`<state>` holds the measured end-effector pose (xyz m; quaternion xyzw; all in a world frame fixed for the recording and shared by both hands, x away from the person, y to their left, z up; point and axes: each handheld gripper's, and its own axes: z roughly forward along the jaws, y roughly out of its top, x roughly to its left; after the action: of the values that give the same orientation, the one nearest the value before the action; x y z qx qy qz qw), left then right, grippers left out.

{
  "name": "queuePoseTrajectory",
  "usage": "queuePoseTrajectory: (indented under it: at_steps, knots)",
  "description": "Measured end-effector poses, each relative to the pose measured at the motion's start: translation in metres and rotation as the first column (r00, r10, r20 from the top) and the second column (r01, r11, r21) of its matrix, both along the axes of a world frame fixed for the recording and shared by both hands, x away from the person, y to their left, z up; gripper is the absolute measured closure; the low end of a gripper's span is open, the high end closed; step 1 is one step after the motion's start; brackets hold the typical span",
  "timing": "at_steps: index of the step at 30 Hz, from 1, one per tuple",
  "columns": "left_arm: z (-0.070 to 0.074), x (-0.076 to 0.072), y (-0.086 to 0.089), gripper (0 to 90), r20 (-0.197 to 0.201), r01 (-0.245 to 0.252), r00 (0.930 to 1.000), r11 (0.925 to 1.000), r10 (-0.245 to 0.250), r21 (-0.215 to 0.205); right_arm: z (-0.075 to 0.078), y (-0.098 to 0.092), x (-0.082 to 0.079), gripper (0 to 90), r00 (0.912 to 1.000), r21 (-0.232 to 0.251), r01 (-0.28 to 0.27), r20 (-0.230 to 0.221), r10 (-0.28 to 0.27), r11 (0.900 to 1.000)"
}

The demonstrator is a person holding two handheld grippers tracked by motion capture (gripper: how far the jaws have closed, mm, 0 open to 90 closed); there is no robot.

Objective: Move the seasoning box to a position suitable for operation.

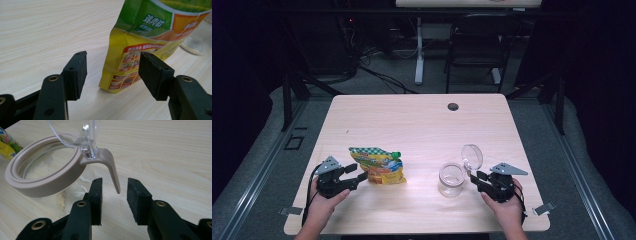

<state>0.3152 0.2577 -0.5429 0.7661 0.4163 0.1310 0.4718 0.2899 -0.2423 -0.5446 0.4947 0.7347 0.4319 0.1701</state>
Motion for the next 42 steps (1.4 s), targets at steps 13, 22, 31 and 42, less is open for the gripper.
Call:
queuePoseTrajectory:
  at_steps: [13, 22, 31, 42]
  knots:
    - [-0.004, 0.009, -0.006, 38.8, -0.039, 0.074, 0.9964, 0.9967, -0.076, -0.032, -0.001, -0.002, 0.0, 65.4, 0.9999, 0.022, 0.012, -0.004, -0.012, 1.0]
    - [-0.005, 0.006, -0.012, 41.5, -0.011, 0.085, 0.9963, 0.9963, -0.085, 0.007, -0.002, -0.002, 0.0, 65.2, 0.9999, 0.024, 0.014, -0.007, -0.014, 1.0]
    - [-0.007, -0.001, -0.006, 53.1, -0.021, 0.088, 0.9958, 0.9958, -0.089, -0.026, -0.002, -0.002, 0.001, 65.3, 0.9998, 0.026, 0.019, -0.01, -0.018, 0.999]
    - [-0.001, -0.013, -0.008, 63.7, -0.04, 0.119, 0.9921, 0.9927, -0.119, 0.014, -0.003, -0.002, 0.002, 65.4, 0.9998, 0.03, 0.016, -0.013, -0.016, 0.999]
